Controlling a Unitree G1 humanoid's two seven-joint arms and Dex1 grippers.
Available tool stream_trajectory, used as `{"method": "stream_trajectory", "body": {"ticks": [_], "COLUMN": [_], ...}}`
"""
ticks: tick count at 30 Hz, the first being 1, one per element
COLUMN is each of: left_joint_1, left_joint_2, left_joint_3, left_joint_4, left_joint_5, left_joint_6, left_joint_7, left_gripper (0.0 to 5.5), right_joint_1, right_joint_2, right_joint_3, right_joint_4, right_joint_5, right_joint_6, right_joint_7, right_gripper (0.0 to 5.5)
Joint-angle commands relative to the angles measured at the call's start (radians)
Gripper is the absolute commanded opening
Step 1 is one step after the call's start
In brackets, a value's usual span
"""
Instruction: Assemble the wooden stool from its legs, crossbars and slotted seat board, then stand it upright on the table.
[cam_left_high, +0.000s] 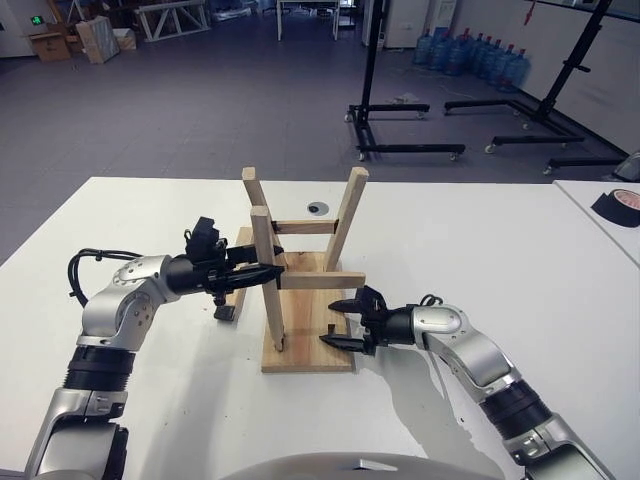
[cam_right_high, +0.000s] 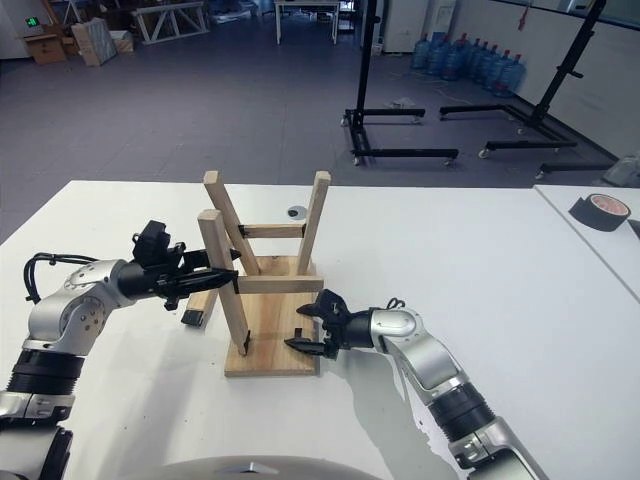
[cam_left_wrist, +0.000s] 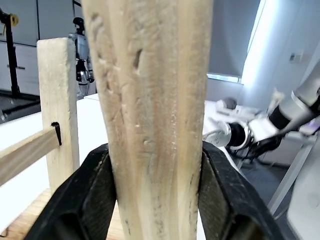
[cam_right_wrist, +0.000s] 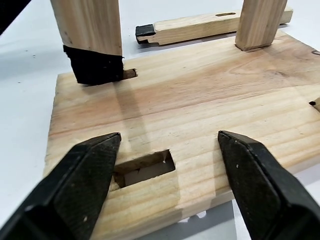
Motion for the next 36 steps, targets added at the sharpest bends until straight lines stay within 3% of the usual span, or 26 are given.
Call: {"method": "stream_trajectory", "body": {"ticks": [1, 12, 36], "left_joint_1": [0.036, 0.051, -0.028], "left_joint_2": [0.053, 0.161, 0.179], "left_joint_3": [-0.063, -0.080, -0.093], "left_joint_4": [0.040, 0.036, 0.176], "left_joint_5": [0.184, 0.148, 0.227], "left_joint_6": [-0.109, -0.101, -0.211], "left_joint_7": [0.008, -0.048, 0.007], "left_gripper": [2.02, 2.02, 2.02], "right_joint_1": [0.045, 0.045, 0.067], "right_joint_2": [0.000, -0.062, -0.099], "right_joint_3": [0.039, 0.107, 0.152], "right_joint_4": [0.027, 0.012, -0.025], "right_joint_5": [-0.032, -0.076, -0.061], "right_joint_6": [0.052, 0.148, 0.184], "right_joint_7": [0.001, 0.033, 0.064], "right_gripper": [3.57, 3.57, 3.57]}}
